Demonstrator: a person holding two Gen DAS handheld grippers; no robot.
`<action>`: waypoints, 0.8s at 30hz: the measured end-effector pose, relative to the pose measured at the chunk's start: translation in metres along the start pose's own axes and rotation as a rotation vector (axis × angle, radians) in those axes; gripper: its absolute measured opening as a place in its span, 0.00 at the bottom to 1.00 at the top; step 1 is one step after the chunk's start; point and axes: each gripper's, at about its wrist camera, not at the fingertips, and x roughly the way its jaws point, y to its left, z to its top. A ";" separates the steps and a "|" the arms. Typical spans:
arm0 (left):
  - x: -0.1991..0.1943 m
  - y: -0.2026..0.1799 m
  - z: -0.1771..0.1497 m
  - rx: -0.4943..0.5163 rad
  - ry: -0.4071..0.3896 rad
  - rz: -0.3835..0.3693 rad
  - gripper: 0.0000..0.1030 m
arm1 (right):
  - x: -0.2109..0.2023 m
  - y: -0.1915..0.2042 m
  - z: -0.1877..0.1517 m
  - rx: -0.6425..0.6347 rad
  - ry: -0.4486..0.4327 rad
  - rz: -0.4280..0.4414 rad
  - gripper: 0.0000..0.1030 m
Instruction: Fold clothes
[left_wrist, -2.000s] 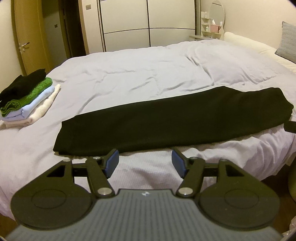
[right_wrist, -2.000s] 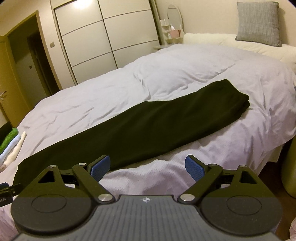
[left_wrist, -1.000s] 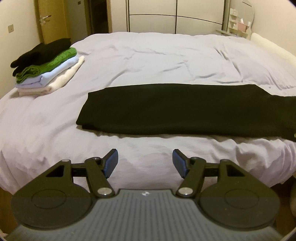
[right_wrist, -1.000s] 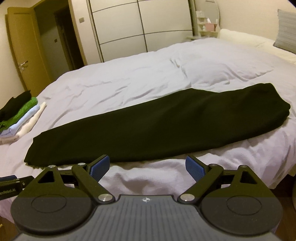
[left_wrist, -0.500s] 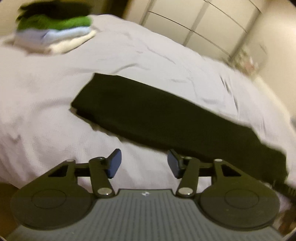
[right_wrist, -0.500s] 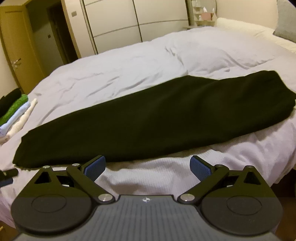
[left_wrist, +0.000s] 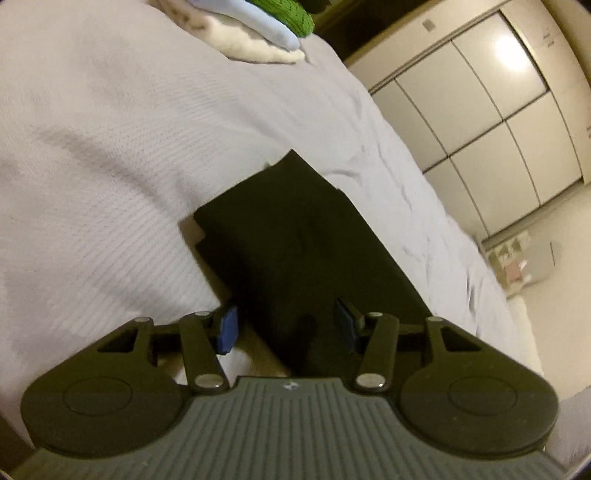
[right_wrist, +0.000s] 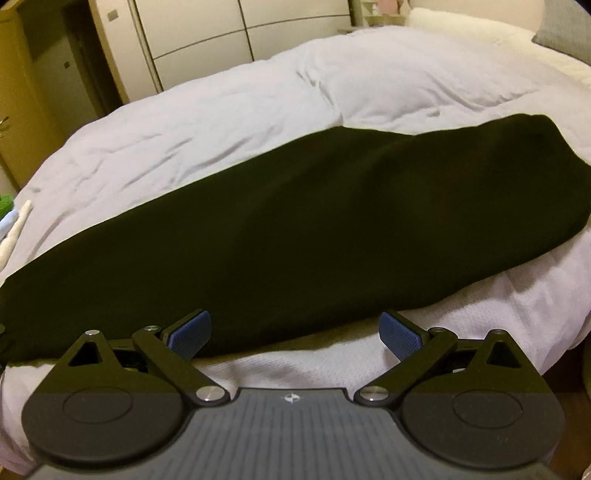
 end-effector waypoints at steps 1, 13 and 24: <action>0.002 -0.001 0.000 -0.001 -0.008 -0.002 0.42 | 0.003 -0.002 0.000 0.005 0.005 -0.002 0.97; -0.027 -0.168 -0.051 0.738 -0.035 -0.256 0.09 | 0.008 -0.042 0.003 0.097 -0.020 -0.038 0.97; 0.021 -0.221 -0.157 1.097 0.335 -0.264 0.33 | -0.008 -0.082 0.008 0.242 -0.098 -0.018 0.97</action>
